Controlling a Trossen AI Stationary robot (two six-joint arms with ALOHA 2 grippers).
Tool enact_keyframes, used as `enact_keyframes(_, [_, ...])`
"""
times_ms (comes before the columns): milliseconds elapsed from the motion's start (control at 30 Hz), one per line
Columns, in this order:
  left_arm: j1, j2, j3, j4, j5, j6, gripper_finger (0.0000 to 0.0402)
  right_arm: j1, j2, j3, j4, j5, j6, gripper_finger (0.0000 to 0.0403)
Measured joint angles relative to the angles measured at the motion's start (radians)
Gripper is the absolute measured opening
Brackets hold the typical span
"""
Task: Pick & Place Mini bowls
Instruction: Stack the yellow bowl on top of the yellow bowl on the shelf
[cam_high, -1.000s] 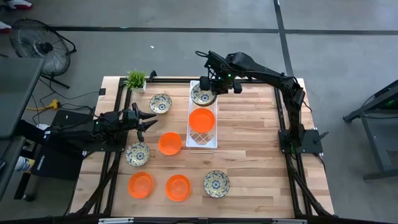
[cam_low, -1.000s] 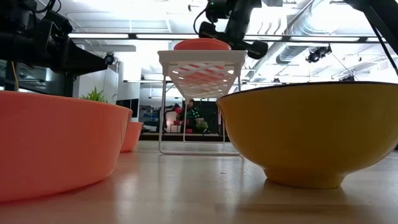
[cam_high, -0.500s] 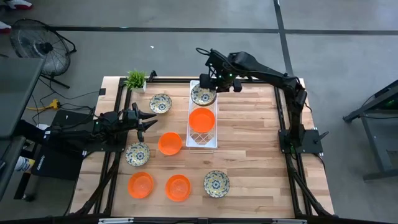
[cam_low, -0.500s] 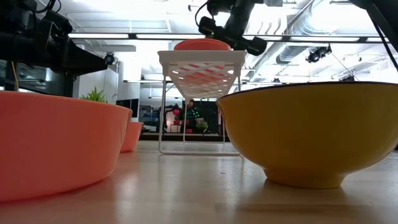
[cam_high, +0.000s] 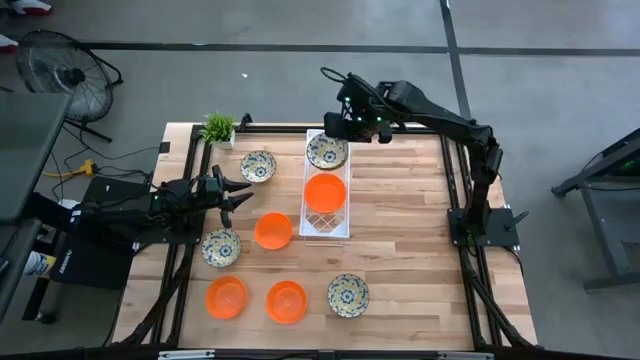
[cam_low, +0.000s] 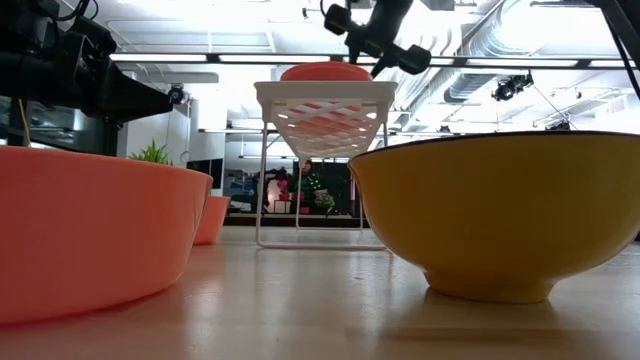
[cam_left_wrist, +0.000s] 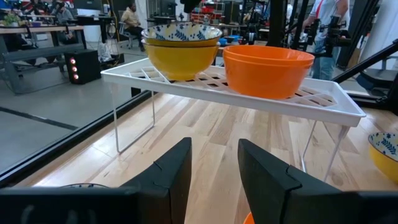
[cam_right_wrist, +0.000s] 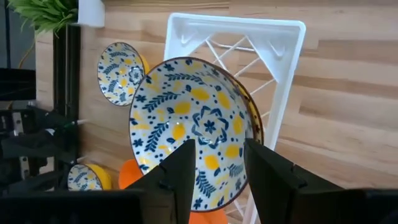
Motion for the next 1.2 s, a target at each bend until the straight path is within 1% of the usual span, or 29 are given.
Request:
enact_keyframes(133, [0.0, 0.0, 0.0, 0.0, 0.0, 0.0, 0.0129, 0.027, -0.027, -0.001, 0.01, 0.057, -0.047, 0.0124])
enact_keyframes(267, [0.0, 0.0, 0.0, 0.0, 0.0, 0.0, 0.0129, 0.074, -0.072, 0.0, -0.029, 0.176, -0.103, 0.0111])
enact_keyframes(367, [0.0, 0.0, 0.0, 0.0, 0.0, 0.0, 0.0129, 0.127, -0.083, 0.0, -0.076, 0.27, -0.146, 0.0082])
enact_keyframes(500, [0.0, 0.0, 0.0, 0.0, 0.0, 0.0, 0.0129, 0.225, -0.092, -0.001, -0.085, 0.415, -0.183, 0.0018])
enact_keyframes(533, [0.0, 0.0, 0.0, 0.0, 0.0, 0.0, 0.0129, 0.249, -0.094, -0.001, -0.085, 0.455, -0.194, 0.0009])
enact_keyframes(600, [0.0, 0.0, 0.0, 0.0, 0.0, 0.0, 0.0129, 0.291, -0.097, -0.001, -0.094, 0.545, -0.197, 0.0009])
enact_keyframes(767, [0.0, 0.0, 0.0, 0.0, 0.0, 0.0, 0.0129, 0.374, -0.097, -0.001, -0.147, 0.737, -0.13, 0.0002])
enact_keyframes(867, [0.0, 0.0, 0.0, 0.0, 0.0, 0.0, 0.0129, 0.4, -0.104, -0.016, -0.144, 0.774, -0.127, 0.0001])
enact_keyframes(933, [0.0, 0.0, 0.0, 0.0, 0.0, 0.0, 0.0129, 0.409, -0.139, -0.09, -0.096, 0.775, -0.125, 0.0001])
enact_keyframes(1000, [0.0, 0.0, 0.0, 0.0, 0.0, 0.0, 0.0129, 0.417, -0.195, -0.212, -0.009, 0.772, -0.125, 0.0001])
enact_keyframes(1100, [0.0, 0.0, 0.0, 0.0, 0.0, 0.0, 0.0129, 0.422, -0.3, -0.435, 0.196, 0.766, -0.14, 0.0])
enact_keyframes(1200, [0.0, 0.0, 0.0, 0.0, 0.0, 0.0, 0.0129, 0.422, -0.39, -0.635, 0.419, 0.765, -0.19, 0.0])
